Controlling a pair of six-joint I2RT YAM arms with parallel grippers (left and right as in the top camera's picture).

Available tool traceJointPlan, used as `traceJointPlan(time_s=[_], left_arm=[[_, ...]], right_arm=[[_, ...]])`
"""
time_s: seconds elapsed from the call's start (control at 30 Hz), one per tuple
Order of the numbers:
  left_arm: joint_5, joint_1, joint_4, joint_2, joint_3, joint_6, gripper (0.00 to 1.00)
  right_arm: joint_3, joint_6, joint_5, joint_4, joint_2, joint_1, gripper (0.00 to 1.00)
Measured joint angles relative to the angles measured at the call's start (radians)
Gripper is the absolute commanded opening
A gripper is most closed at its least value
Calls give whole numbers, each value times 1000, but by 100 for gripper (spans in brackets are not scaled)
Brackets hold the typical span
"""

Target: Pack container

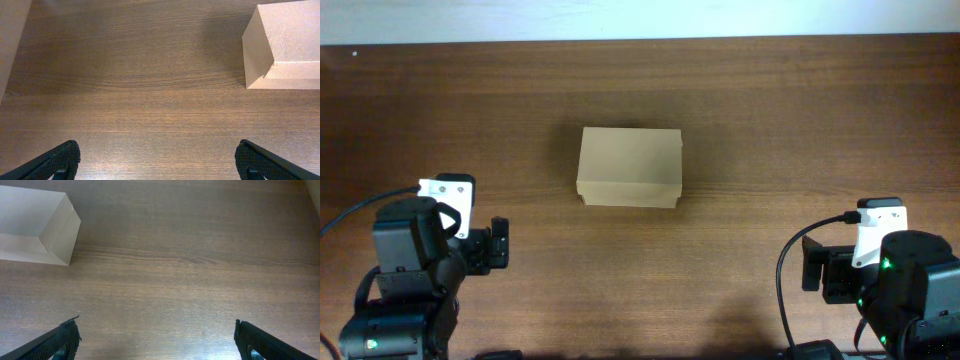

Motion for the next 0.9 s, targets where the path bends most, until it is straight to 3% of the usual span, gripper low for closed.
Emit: traceJointPlan(time_s=[0.6, 0.77, 0.9], left_arm=[[0, 0, 0, 0, 0, 0, 100], [0, 0, 0, 0, 0, 0, 100], [1, 0, 0, 0, 0, 0, 100]], right_arm=[[-3, 0, -2, 16, -10, -18, 99], [-85, 0, -33, 195, -130, -115, 99], [-255, 0, -103, 427, -296, -171, 99]])
